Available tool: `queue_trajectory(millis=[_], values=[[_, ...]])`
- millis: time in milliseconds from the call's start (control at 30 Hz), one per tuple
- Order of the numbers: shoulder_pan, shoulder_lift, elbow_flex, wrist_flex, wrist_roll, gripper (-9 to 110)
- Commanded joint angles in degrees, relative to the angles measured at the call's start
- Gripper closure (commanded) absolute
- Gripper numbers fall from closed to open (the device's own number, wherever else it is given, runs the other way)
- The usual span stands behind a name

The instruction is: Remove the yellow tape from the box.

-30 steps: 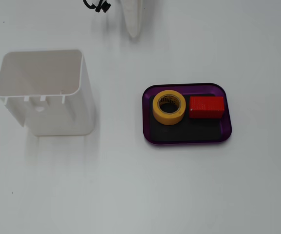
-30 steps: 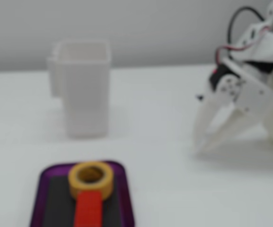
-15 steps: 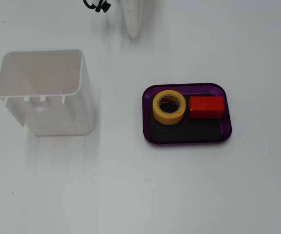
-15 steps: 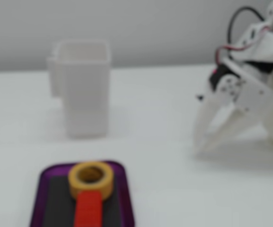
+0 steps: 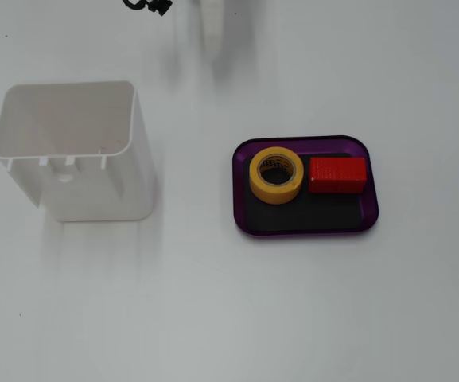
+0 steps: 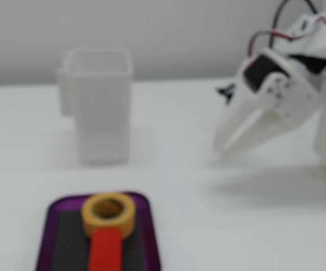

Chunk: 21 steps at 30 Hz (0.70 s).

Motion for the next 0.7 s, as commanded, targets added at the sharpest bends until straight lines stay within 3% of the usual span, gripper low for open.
queue_trajectory(millis=[0, 167, 367, 667], values=[[-0.53, -10.9, -8.35, -1.32, -2.46, 102], [-1.32, -34.37, -24.17, -0.88, -2.37, 98], [-9.58, -59.15, -43.24, 0.7, -1.85, 92], [-13.8, -81.12, -62.31, 0.0, 0.62, 89]])
